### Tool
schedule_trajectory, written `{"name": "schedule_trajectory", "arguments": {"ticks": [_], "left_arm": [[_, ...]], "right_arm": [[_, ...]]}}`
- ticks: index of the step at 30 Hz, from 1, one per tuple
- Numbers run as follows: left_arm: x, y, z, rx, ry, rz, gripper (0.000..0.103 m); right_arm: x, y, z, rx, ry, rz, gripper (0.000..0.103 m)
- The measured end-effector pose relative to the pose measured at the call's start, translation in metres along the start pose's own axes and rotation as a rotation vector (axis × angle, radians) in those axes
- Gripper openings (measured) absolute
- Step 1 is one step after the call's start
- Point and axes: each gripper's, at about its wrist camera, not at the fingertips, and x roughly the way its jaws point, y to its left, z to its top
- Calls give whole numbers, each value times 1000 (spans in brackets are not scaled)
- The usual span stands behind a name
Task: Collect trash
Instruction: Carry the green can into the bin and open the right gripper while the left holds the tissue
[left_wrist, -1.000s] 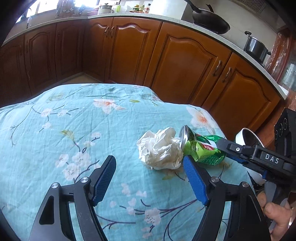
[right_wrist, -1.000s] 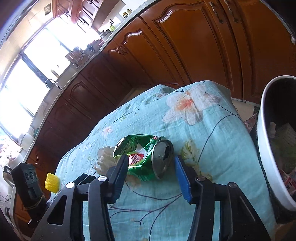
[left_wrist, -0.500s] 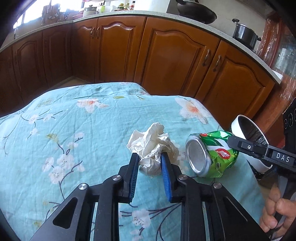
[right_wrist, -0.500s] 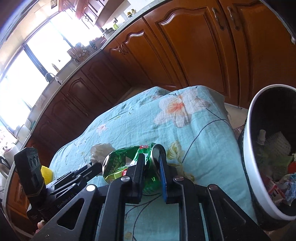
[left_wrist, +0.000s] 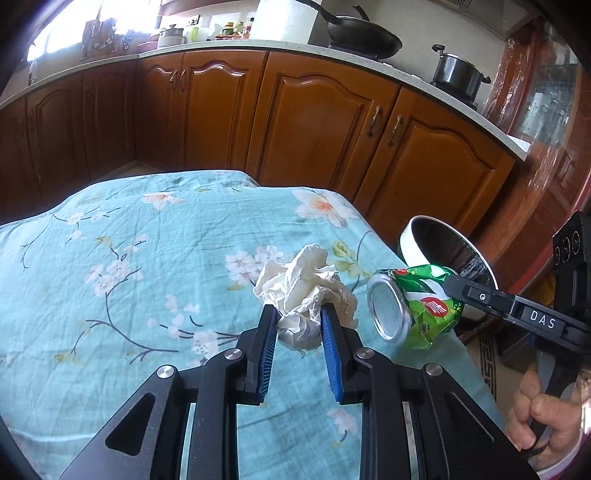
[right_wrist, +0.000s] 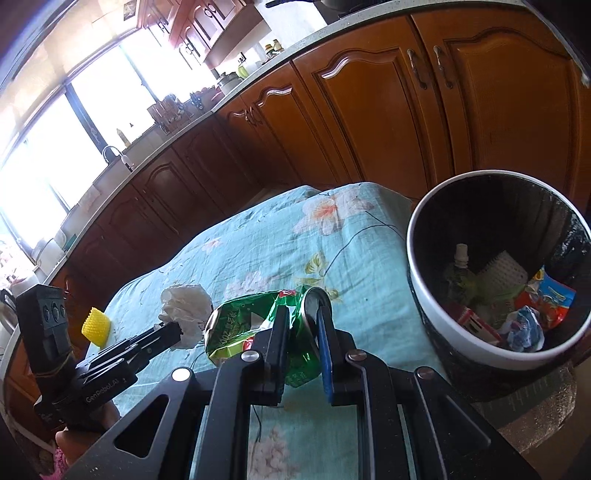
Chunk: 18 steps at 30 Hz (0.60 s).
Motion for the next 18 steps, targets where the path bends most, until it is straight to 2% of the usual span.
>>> {"name": "schedule_trajectory", "arguments": {"ticks": [18], "left_arm": [[-22, -85, -16, 120, 13, -46, 23]], "right_arm": [[-75, -40, -17, 48, -94, -51, 15]]}}
